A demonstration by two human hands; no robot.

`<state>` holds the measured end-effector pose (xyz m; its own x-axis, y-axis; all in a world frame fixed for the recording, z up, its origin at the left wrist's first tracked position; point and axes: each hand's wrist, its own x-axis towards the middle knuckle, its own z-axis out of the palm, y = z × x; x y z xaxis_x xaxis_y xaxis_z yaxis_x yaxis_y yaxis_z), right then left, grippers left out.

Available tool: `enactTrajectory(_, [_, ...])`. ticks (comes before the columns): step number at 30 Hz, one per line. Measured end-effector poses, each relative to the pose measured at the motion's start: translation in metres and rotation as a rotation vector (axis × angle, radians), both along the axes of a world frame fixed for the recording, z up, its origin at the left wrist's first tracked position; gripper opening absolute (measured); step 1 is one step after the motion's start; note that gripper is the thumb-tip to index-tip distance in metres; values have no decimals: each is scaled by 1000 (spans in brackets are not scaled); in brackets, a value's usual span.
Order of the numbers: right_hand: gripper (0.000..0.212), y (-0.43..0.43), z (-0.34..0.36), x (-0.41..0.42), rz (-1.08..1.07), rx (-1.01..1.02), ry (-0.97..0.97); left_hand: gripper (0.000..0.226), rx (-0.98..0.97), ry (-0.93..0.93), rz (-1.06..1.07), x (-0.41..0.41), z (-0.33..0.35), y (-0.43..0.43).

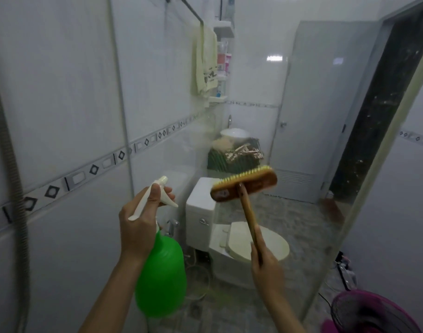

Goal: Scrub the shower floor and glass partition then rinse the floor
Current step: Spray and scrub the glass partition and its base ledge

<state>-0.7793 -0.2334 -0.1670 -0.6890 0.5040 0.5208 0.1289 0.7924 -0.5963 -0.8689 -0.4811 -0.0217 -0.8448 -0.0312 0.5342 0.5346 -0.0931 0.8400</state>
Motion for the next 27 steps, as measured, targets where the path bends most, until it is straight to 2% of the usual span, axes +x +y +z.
enactTrajectory(2, [50, -7, 9, -12, 15, 25, -19, 48, 10, -2, 6, -2, 4, -6])
enactTrajectory(6, [51, -28, 139, -85, 46, 372, 94, 40, -19, -5, 27, -3, 13, -9])
enactTrajectory(8, [60, -28, 167, -102, 43, 403, 158, 42, -31, -6, 32, -3, 16, -9])
enactTrajectory(10, [60, -22, 143, -89, 68, 351, 141, 48, -10, -5, 31, -3, 17, -11])
enactTrajectory(12, [62, -16, 90, -61, 85, 285, 90, 52, 11, 21, 33, -7, 18, -15])
enactTrajectory(15, [69, -20, 54, -43, 73, 283, -19, 48, 13, 42, 23, -10, 21, -21])
enactTrajectory(17, [57, -28, 83, -71, 59, 409, 19, 44, 1, 31, 23, -11, 20, -23])
enactTrajectory(20, [52, -41, 159, -114, 25, 551, 122, 45, -34, 36, 31, -11, 16, -24])
enactTrajectory(23, [51, -25, 160, -108, 46, 430, 155, 48, -23, 38, 35, -9, 14, -20])
enactTrajectory(27, [51, -3, 61, -33, 54, 168, 118, 44, -25, 20, 16, -8, 17, -14])
